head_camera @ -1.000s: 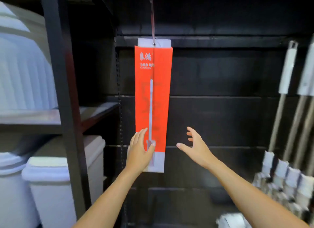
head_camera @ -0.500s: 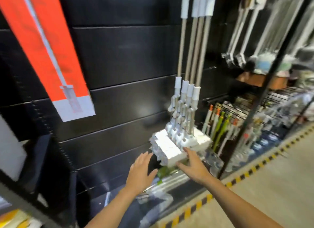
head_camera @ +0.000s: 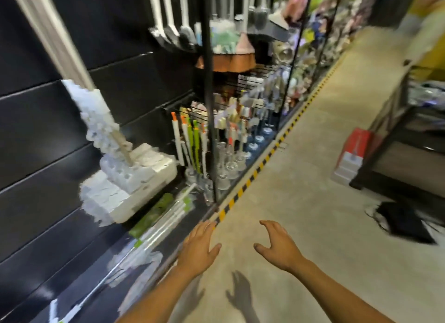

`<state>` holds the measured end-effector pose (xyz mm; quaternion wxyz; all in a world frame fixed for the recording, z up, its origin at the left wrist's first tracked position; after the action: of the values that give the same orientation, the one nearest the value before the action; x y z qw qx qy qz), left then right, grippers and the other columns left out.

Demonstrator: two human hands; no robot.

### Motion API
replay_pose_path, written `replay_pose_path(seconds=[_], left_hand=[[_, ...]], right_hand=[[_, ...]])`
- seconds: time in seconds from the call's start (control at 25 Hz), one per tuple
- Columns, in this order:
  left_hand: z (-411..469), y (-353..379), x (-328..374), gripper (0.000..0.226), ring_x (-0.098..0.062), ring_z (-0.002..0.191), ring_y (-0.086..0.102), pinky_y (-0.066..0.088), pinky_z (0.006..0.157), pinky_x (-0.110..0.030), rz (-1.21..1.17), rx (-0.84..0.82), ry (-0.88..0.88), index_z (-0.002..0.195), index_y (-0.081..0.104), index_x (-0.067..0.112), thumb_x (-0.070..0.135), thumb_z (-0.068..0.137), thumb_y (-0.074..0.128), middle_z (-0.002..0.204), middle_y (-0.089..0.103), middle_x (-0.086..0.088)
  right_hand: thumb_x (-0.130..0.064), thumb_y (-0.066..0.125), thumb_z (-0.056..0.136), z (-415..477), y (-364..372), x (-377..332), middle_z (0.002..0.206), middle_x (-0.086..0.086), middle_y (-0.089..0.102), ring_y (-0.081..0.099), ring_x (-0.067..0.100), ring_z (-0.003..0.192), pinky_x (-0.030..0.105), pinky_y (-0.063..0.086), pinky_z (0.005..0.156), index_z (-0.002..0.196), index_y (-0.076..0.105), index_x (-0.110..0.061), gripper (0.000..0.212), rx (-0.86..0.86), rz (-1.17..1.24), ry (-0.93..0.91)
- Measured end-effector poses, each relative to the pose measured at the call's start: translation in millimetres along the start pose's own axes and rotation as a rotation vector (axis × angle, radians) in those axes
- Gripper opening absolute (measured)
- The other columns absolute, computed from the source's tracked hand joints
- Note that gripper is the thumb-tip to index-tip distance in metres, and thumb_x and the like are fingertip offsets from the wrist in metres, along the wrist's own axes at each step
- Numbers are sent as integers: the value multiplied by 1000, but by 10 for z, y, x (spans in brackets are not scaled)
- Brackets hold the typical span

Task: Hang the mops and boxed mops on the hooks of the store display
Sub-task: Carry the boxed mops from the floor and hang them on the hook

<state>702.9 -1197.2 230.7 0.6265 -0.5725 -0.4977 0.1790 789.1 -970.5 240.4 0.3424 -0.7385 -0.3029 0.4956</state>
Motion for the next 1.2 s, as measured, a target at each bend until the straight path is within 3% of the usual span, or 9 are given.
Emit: replay_pose_path(seconds=[0.28,0.52,0.84,1.0,1.2], left_hand=[[1003,799,1638,71,-22,160,17,23,127,-41,38,-150,198,164,21,30,56,103,47,172,20,2],[1871,1309,2463,71,-21,160,16,25,127,-42,60,-257,293,164,18,32,58,103,44,173,17,4],[3645,1494,3357,68,-17,161,12,18,126,-39,37,-326,399,164,17,35,60,104,39,173,14,9],[4712,1489,3821,69,-21,159,21,27,124,-41,98,-317,455,163,25,32,60,102,42,171,23,5],[5844,1629,4535,69,-20,161,15,24,125,-42,118,-371,511,164,20,30,52,104,46,173,17,4]], right_hand=[[-55,62,90,-294,-838,1775,159,-1,35,39,24,144,39,37,116,154,35,-26,76,107,101,236],[-54,63,89,-129,-1374,2805,157,-3,37,40,21,142,37,38,114,153,36,-26,75,176,171,394],[-51,63,92,946,-2306,3810,158,-4,35,38,21,144,35,36,114,155,33,-25,75,230,192,514],[-49,64,91,1659,-2935,4279,158,-2,37,38,20,144,33,35,113,155,35,-22,75,292,189,547],[-48,66,91,2413,-3565,4932,157,-1,39,40,21,142,34,37,113,154,36,-22,74,346,236,586]])
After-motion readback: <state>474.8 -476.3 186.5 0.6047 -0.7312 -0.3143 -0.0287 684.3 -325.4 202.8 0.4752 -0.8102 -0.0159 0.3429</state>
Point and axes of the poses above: each hand's wrist, its own z-axis towards the middle knuckle, its own y-axis out of the palm, x = y × z, the point moved 10 cm from there along z, towards the middle knuckle
